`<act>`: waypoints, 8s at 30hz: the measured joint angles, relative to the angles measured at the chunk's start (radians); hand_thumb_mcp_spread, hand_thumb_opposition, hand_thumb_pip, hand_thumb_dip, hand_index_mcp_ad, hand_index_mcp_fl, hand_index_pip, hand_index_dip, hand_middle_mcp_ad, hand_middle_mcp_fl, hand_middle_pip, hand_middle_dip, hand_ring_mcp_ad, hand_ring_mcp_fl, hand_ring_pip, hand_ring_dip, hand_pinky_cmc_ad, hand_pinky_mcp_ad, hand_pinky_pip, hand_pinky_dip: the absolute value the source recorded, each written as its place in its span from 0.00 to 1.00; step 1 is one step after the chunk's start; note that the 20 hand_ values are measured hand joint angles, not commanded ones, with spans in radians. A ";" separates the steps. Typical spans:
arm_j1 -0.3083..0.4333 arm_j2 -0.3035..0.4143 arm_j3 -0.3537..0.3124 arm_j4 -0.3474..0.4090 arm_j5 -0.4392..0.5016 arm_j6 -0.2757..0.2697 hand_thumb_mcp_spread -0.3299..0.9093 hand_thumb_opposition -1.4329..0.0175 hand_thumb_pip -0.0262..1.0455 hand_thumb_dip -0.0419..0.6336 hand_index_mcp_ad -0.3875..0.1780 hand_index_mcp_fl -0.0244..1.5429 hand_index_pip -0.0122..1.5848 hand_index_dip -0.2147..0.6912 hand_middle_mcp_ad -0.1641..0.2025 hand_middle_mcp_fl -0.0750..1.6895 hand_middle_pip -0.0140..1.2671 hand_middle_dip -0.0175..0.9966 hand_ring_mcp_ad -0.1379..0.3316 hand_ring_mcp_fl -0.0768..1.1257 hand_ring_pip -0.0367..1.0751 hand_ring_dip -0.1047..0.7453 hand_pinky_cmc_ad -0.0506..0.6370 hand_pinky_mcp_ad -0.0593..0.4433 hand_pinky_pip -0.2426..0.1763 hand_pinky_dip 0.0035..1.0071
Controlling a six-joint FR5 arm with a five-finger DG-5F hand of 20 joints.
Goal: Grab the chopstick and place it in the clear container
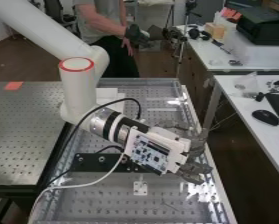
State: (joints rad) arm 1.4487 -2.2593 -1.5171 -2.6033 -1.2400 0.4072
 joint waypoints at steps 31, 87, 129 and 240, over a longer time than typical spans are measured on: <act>0.000 -0.016 0.026 -0.022 0.007 -0.016 0.81 0.33 0.50 0.52 0.24 0.55 0.59 0.41 0.62 0.55 0.34 0.64 0.65 0.46 0.10 0.51 0.61 0.45 0.53 0.18; -0.006 -0.006 0.045 -0.077 -0.029 -0.106 0.69 0.39 0.65 0.52 0.41 0.50 0.34 0.43 0.40 0.52 0.31 0.64 0.66 0.43 0.10 0.57 0.64 0.48 0.56 0.21; -0.014 -0.016 0.060 -0.087 -0.036 -0.120 0.69 0.39 0.62 0.52 0.35 0.60 0.32 0.42 0.40 0.56 0.29 0.64 0.65 0.46 0.11 0.56 0.64 0.45 0.57 0.18; -0.010 -0.005 0.081 -0.073 -0.009 -0.275 0.88 0.23 0.50 0.45 0.42 0.84 0.23 0.61 0.42 0.74 0.27 0.64 0.63 0.60 0.13 0.57 0.73 0.48 0.67 0.18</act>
State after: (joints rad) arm 1.4387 -2.2642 -1.4366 -2.6766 -1.2485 0.1317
